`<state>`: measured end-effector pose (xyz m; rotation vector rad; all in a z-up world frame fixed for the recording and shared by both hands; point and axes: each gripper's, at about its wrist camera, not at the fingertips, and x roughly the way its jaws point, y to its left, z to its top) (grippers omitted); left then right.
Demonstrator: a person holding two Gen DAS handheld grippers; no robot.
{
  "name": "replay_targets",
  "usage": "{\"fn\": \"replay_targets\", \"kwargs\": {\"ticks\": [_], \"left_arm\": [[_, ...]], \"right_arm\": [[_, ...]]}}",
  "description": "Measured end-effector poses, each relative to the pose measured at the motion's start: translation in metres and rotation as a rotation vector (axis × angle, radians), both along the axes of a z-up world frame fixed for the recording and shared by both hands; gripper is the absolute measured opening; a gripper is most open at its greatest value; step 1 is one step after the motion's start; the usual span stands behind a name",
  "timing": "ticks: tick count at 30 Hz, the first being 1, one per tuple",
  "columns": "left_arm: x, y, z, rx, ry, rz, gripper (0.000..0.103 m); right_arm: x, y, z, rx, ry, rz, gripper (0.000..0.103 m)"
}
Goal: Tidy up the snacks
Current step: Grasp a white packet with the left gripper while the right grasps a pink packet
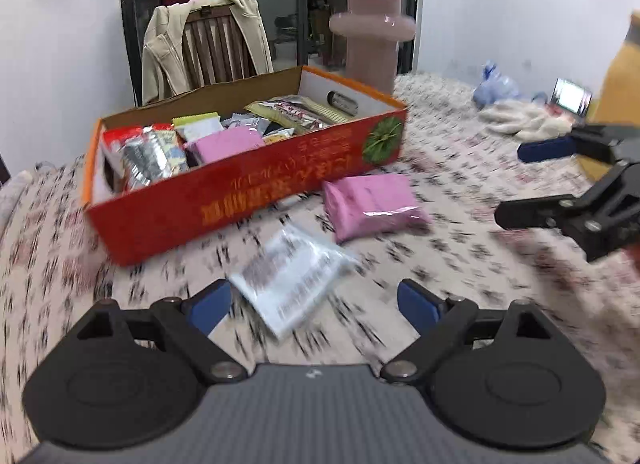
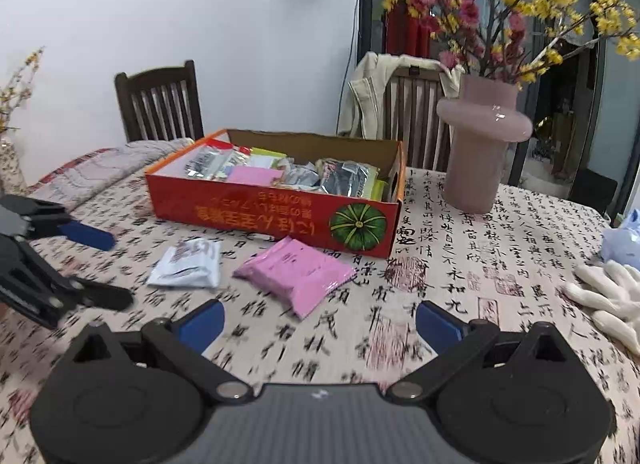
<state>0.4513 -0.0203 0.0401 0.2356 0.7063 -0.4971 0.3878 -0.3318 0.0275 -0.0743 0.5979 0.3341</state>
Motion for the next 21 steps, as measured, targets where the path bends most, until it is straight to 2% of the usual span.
{"fn": "replay_targets", "kwargs": {"ticks": [4, 7, 8, 12, 13, 17, 18, 21], "left_arm": [[0.031, -0.011, -0.017, 0.016, 0.011, -0.02, 0.09], [0.048, -0.007, -0.03, 0.028, 0.031, 0.019, 0.083], [0.05, -0.003, -0.031, 0.008, 0.034, 0.027, 0.083], [0.051, 0.013, -0.032, -0.035, 0.022, 0.078, 0.061], [0.05, 0.016, -0.031, -0.04, 0.023, 0.087, 0.052], [0.042, 0.026, -0.027, -0.086, 0.043, 0.091, 0.041], [0.04, 0.028, -0.026, -0.085, 0.041, 0.099, 0.039], [0.035, 0.032, -0.022, -0.079, 0.047, 0.142, 0.037]], "right_arm": [[0.034, 0.015, -0.012, -0.041, 0.034, 0.033, 0.102], [0.056, 0.026, -0.022, -0.063, 0.061, 0.049, 0.102], [0.062, 0.029, -0.025, -0.071, 0.06, 0.054, 0.102], [0.086, 0.043, -0.037, -0.093, 0.05, 0.091, 0.102], [0.093, 0.046, -0.04, -0.097, 0.047, 0.098, 0.102], [0.11, 0.053, -0.049, -0.087, 0.045, 0.147, 0.1], [0.113, 0.053, -0.051, -0.067, 0.054, 0.169, 0.099], [0.117, 0.051, -0.054, -0.005, 0.071, 0.219, 0.084]]}}
